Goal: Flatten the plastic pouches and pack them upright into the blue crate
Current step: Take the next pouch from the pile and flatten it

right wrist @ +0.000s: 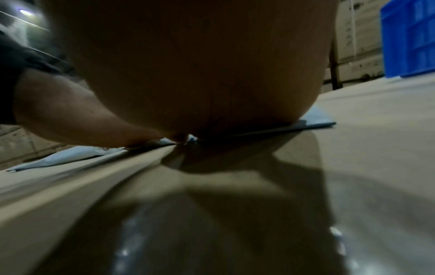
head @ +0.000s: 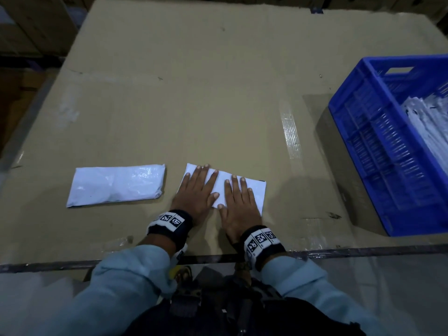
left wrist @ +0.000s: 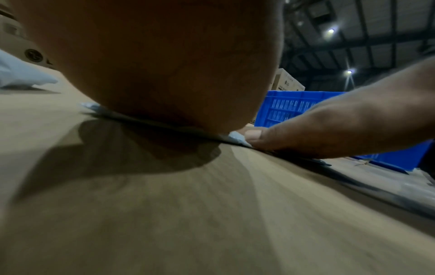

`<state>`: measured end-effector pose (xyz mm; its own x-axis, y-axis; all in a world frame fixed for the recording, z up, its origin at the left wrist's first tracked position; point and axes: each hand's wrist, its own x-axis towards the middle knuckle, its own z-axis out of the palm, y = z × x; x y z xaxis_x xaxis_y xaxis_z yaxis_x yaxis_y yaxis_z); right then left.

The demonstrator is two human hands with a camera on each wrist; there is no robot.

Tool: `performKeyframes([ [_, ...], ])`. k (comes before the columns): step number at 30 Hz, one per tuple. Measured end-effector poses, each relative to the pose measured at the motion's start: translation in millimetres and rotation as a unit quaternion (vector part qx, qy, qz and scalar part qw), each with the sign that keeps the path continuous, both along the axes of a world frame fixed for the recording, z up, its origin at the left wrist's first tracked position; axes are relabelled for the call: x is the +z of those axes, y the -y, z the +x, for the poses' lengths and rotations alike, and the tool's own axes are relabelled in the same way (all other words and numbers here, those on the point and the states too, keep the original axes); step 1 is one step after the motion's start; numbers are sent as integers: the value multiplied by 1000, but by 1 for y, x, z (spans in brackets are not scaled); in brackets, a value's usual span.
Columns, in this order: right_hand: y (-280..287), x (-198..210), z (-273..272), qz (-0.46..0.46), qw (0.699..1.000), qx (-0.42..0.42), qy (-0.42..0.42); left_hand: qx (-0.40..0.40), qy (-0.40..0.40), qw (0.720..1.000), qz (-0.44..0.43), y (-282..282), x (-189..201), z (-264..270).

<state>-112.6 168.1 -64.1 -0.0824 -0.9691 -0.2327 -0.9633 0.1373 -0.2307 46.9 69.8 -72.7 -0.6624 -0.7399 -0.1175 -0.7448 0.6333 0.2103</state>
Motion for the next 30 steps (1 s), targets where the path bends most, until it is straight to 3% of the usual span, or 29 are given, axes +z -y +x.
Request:
performKeyframes([
  [14,-9,7,-40,57,992,-109,4,112,-2,994,10,-8,3,-1],
  [19,4,22,-17,25,991,-128,9,65,-1,998,13,12,17,-3],
  [23,2,9,14,-5,1000,-7,17,-15,28,999,-2,10,8,0],
  [30,-13,-1,-17,7,999,-50,8,15,35,999,6,17,11,5],
])
